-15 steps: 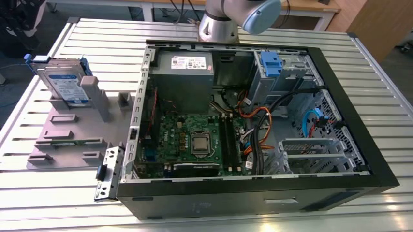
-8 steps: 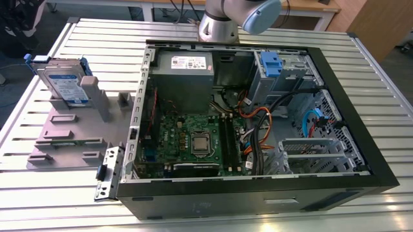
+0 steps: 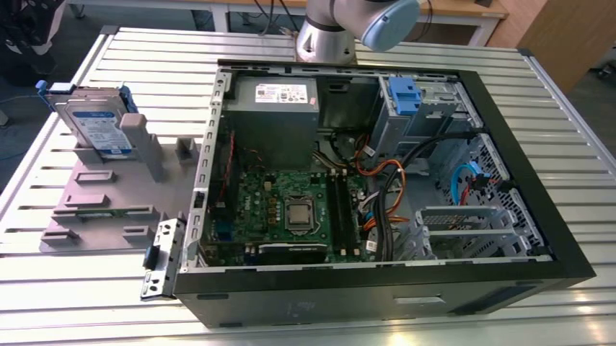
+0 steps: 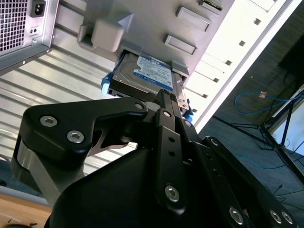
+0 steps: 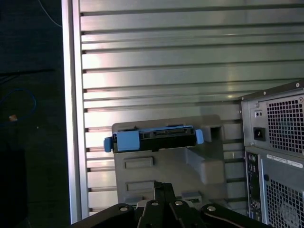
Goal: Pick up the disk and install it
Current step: 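Reach for the disk, then pick up the disk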
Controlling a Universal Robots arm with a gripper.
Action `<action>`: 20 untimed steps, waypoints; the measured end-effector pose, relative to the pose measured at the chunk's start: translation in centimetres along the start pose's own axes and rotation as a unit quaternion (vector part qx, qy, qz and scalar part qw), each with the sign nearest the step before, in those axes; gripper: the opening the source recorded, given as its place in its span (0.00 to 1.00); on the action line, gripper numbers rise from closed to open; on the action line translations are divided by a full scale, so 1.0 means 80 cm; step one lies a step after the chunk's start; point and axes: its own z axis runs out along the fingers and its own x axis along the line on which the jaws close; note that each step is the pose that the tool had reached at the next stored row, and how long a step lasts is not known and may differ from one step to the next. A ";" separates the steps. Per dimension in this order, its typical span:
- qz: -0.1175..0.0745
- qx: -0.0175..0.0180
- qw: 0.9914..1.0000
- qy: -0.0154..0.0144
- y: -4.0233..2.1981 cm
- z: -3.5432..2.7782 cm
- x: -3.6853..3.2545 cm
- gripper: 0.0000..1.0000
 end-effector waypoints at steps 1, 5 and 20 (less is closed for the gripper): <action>0.000 0.000 1.000 0.000 0.0000 0.0000 0.0003 0.11; 0.000 0.000 1.000 0.000 -0.0001 0.0000 0.0016 0.11; 0.000 0.000 1.000 0.000 -0.0004 -0.0002 0.0050 0.11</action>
